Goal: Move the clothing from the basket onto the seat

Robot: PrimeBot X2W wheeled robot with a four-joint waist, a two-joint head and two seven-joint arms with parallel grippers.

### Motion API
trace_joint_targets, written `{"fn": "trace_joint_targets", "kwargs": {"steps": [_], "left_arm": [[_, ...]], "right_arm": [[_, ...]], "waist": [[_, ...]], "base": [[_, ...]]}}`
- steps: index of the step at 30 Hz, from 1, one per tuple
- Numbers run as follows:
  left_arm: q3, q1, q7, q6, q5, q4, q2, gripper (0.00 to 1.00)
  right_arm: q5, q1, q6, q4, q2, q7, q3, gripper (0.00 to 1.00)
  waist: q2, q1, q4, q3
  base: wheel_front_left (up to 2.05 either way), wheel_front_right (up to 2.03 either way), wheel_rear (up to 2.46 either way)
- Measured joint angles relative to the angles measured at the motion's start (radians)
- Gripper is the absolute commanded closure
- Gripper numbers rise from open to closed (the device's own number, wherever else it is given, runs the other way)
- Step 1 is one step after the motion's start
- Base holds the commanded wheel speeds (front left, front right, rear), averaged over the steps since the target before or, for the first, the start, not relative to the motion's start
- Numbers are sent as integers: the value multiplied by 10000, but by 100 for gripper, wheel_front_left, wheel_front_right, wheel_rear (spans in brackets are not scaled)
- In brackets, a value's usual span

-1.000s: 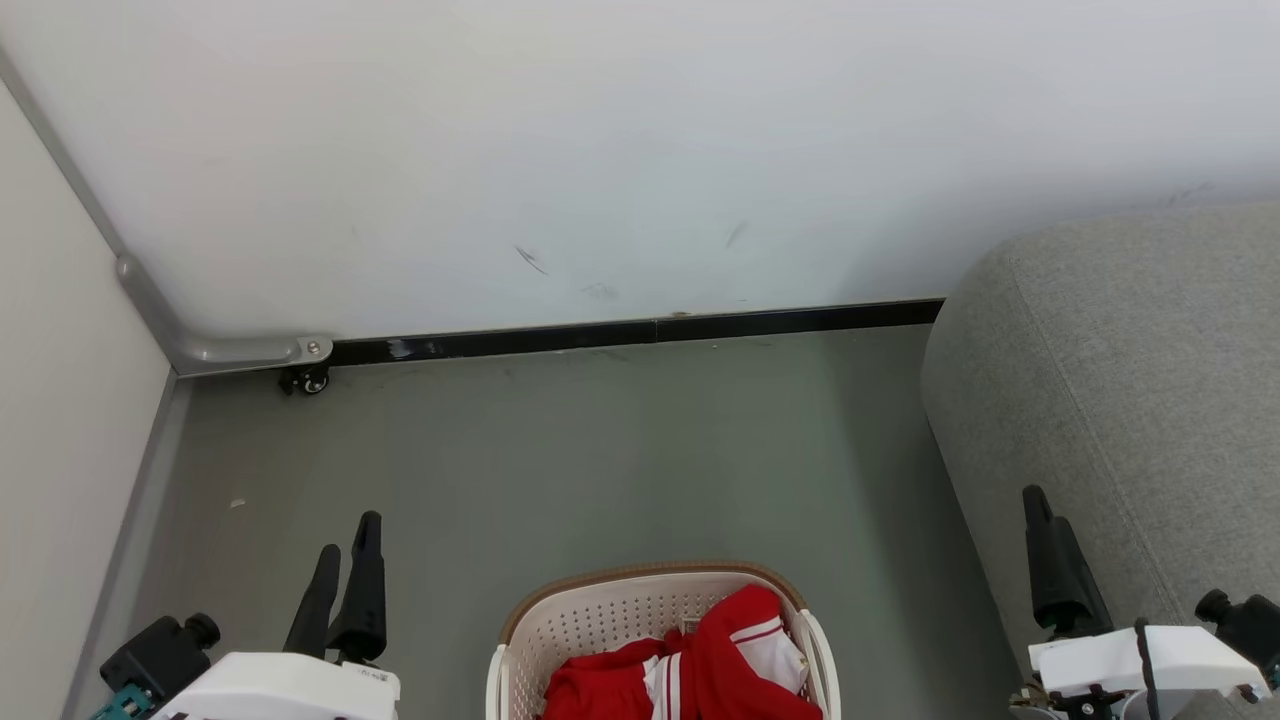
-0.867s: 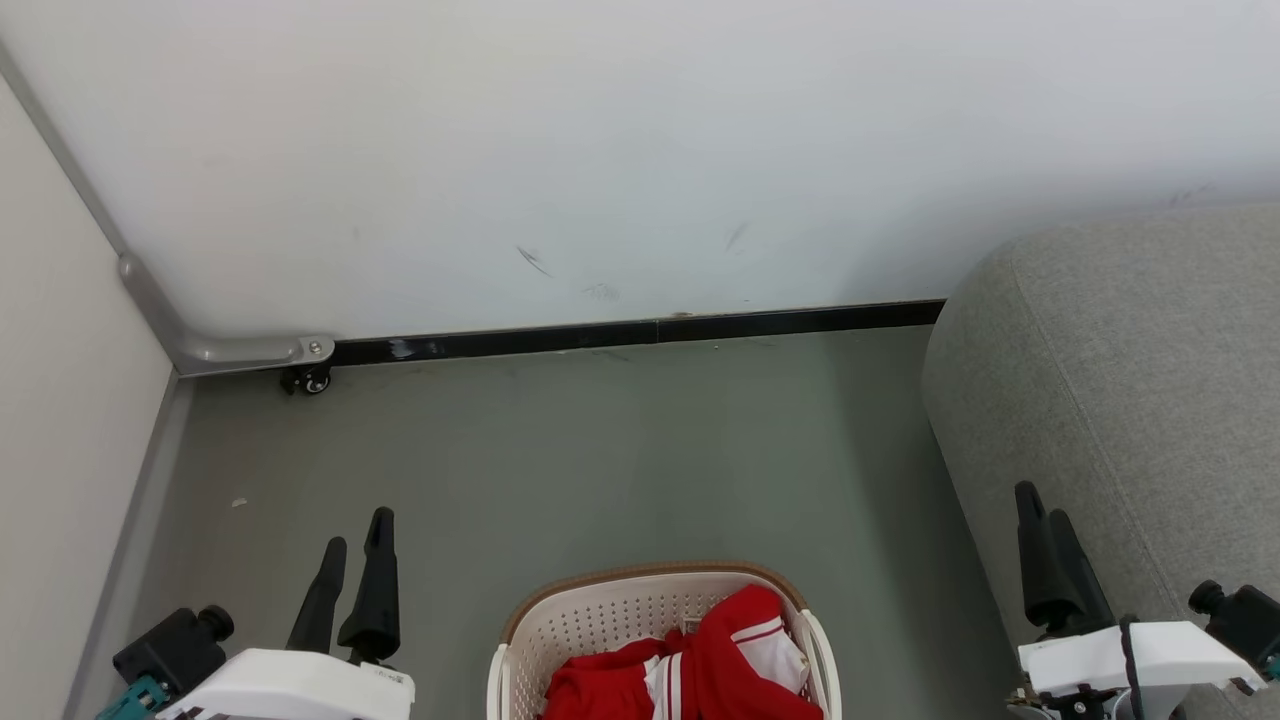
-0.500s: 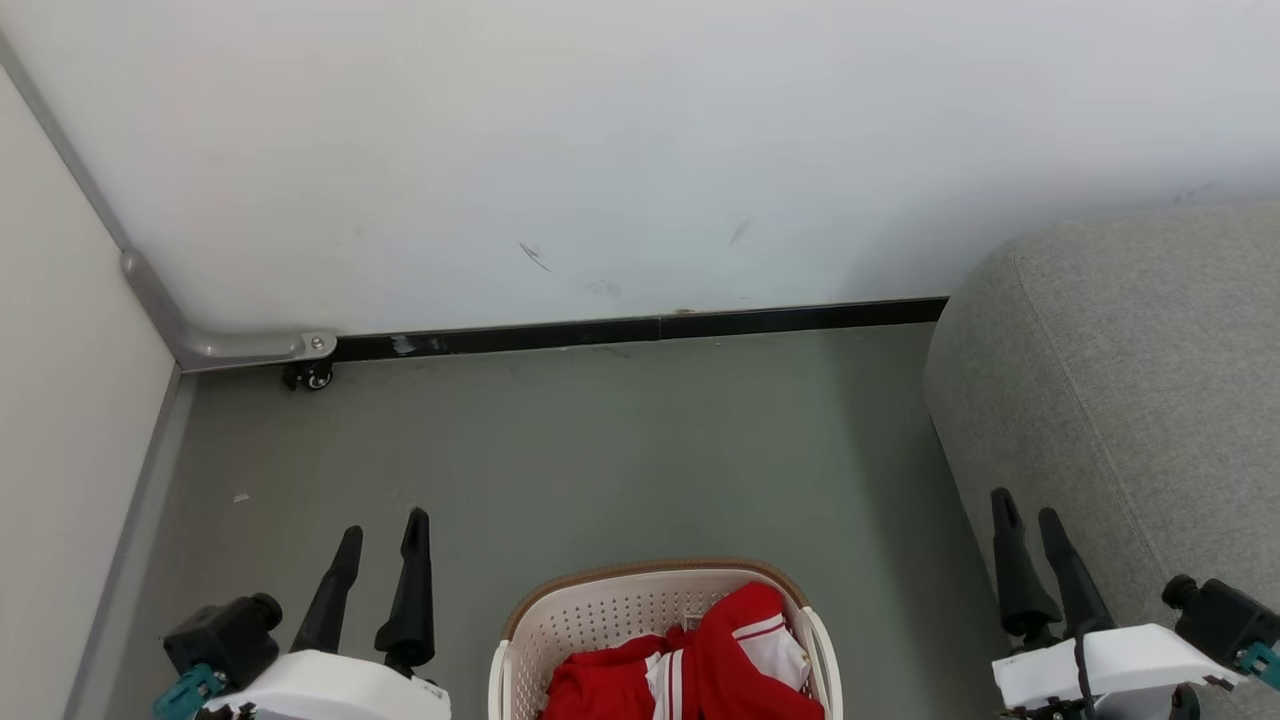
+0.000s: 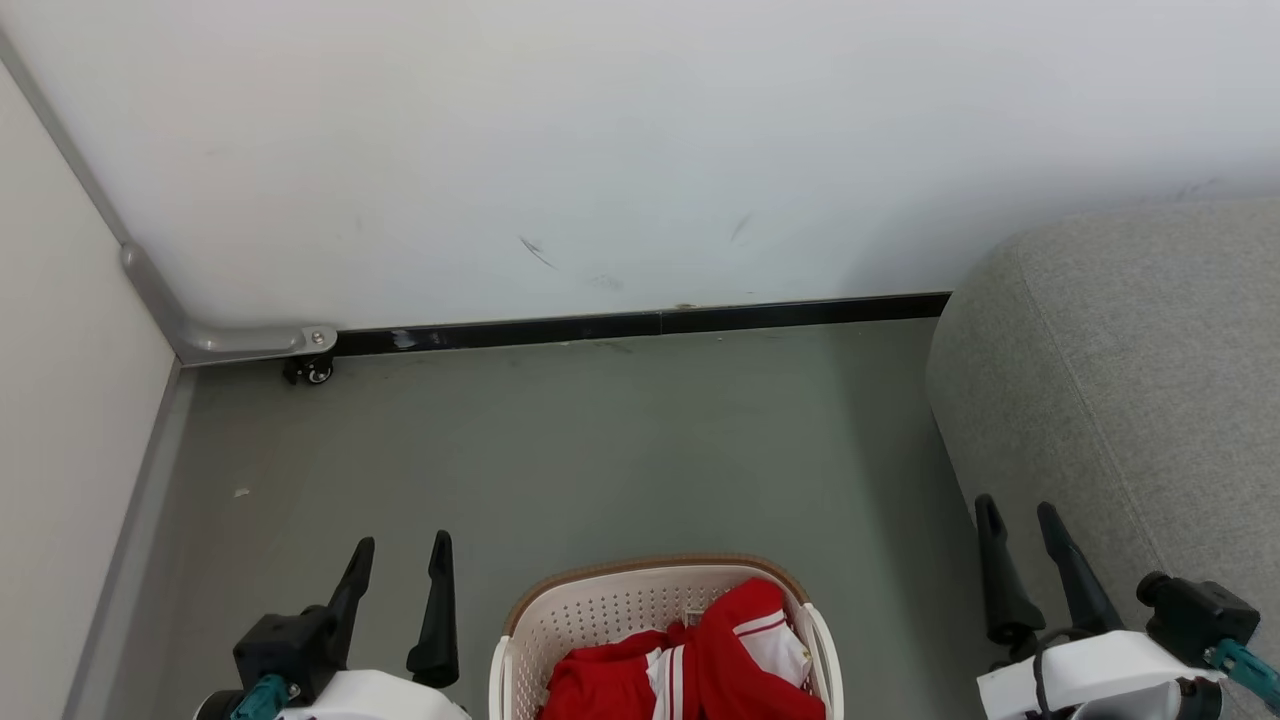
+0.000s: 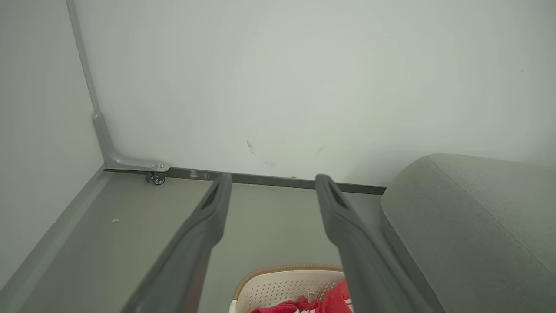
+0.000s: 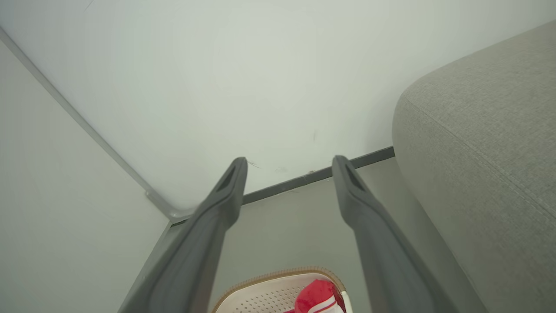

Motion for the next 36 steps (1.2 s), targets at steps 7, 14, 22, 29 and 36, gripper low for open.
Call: {"fn": "trace_joint_targets", "kwargs": {"steps": [7,14,22,29,36], "left_arm": [[-132,-1,-280,267,1047,173,-2,0],[-169,-1,-514,621,1977,477,0,0],[-280,-16,-731,802,2786,594,-12,0],[-253,-119,-731,892,2786,614,-12,0],[-238,-159,-731,968,2784,648,-19,0]], "right_arm": [[-884,-33,0,176,4,-209,61,0],[-1952,-213,2,464,4,-311,88,0],[-2562,-223,4,711,6,-470,163,0],[-2545,-382,4,807,4,-470,295,0],[-2543,-411,4,884,4,-472,307,0]], "waist": [[0,-2,14,31],[0,-2,17,54],[0,-3,18,67],[0,-3,23,80],[0,-4,21,61]], "base": [[0,0,0],[0,0,0],[0,0,0],[0,0,0],[0,0,0]]}}
